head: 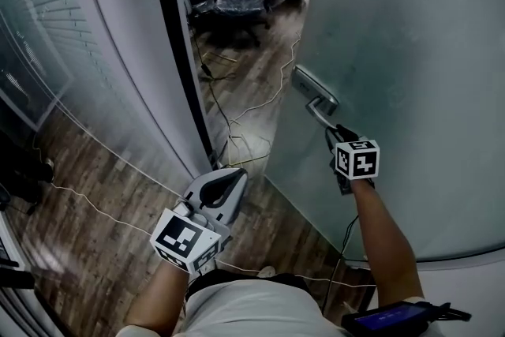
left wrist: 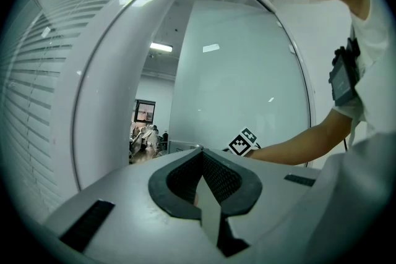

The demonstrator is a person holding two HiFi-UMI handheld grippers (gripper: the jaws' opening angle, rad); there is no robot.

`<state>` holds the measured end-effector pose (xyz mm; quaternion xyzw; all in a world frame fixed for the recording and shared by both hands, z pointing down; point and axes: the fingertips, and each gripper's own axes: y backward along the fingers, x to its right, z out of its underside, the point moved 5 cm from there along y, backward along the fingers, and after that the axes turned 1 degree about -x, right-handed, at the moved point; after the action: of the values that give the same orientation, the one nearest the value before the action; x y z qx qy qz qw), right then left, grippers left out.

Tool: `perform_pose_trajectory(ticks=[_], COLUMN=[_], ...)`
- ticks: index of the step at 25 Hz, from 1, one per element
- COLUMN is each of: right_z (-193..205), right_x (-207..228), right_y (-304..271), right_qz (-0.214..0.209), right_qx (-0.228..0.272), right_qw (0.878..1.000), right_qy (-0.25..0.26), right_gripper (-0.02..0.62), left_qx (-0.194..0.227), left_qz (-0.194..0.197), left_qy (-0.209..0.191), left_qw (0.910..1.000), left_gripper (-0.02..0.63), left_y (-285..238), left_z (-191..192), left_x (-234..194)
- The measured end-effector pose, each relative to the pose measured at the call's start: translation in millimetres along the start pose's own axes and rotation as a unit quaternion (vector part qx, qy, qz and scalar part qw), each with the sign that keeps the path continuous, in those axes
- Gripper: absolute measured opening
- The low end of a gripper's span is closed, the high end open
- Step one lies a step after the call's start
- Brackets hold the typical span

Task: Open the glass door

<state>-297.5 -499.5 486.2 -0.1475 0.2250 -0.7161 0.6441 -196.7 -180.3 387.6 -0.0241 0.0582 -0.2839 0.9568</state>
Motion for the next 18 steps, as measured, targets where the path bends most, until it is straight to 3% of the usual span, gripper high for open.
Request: perform_pose_trajectory(ticks=[18], right_z=[-9.9], right_x=[96.2], right_y=[-39.6], right_qz=[0.076], right_qx=[0.018], right_qw=[0.996], right_qy=[-0.051], right_gripper=[0.126], left_qx=[-0.009], left_qz=[-0.010], left_qy=[0.005], left_qw=[0.9999], left_gripper=[0.000], left_y=[-16.7], left_z=[8.5], left_x=[6.3])
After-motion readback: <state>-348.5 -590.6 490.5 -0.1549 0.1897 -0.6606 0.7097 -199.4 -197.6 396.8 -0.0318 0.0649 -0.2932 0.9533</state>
